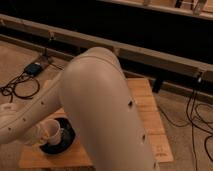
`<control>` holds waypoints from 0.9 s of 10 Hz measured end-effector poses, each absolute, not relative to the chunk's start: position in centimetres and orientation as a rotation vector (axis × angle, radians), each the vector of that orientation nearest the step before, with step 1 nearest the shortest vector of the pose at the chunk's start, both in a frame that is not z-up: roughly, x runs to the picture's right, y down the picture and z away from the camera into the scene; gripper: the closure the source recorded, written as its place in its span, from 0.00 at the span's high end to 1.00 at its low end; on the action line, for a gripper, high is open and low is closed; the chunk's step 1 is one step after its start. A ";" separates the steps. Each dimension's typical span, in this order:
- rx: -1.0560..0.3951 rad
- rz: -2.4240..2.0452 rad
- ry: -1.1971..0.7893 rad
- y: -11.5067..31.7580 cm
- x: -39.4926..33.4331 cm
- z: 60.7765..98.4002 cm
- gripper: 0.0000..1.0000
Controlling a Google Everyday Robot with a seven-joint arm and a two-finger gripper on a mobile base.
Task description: Place the ceramic cup in the ceramic bowl
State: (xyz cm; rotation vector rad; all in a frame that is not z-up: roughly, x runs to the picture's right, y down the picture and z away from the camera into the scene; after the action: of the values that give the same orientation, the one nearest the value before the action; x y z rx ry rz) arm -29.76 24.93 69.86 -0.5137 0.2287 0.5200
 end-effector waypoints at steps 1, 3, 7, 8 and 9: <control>-0.500 0.527 0.244 24.9 -29.6 70.7 0.13; -0.472 0.550 0.261 24.6 -29.7 71.7 0.33; -0.445 0.589 0.270 24.1 -29.9 72.3 0.67; -0.445 0.589 0.270 24.1 -29.9 72.3 0.67; -0.445 0.589 0.271 24.1 -29.9 72.4 0.67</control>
State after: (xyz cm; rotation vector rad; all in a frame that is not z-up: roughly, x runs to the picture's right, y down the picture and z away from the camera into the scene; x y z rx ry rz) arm -29.86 24.11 72.36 -0.4448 0.2707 0.5886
